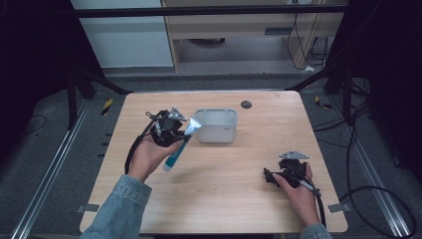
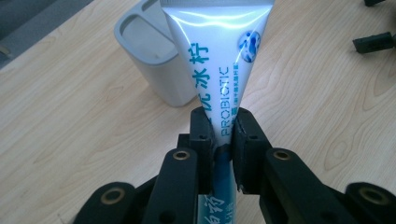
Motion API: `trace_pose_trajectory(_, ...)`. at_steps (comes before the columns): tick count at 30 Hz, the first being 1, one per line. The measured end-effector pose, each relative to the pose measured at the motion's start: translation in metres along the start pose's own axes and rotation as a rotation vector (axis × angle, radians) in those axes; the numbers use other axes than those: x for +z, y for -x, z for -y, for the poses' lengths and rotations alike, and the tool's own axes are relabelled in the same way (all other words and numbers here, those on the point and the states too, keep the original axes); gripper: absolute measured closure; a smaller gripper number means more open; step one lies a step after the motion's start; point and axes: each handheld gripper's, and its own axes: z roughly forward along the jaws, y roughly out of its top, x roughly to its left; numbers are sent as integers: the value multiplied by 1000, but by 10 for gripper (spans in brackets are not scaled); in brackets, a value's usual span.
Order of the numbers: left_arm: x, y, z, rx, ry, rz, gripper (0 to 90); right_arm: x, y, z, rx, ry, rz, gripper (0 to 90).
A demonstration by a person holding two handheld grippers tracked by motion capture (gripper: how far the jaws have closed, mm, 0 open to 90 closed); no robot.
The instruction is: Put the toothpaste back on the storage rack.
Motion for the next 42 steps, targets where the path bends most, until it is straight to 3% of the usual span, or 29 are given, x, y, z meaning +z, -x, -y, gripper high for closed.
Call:
trace_pose_trajectory(14, 5, 8, -33, 36, 6, -14, 796, 0, 1, 0, -6, 1, -3, 4)
trace_pose_trajectory(26, 5, 13, -52, 26, 40, -21, 795, 0, 1, 0, -4, 0, -3, 4)
trace_pose_trajectory(32, 7, 17, -63, 30, 45, -44, 795, 0, 1, 0, -4, -2, -5, 4)
trace_pose_trajectory(42, 5, 22, -82, 8, 106, -51, 795, 1, 1, 0, -7, 0, -3, 4)
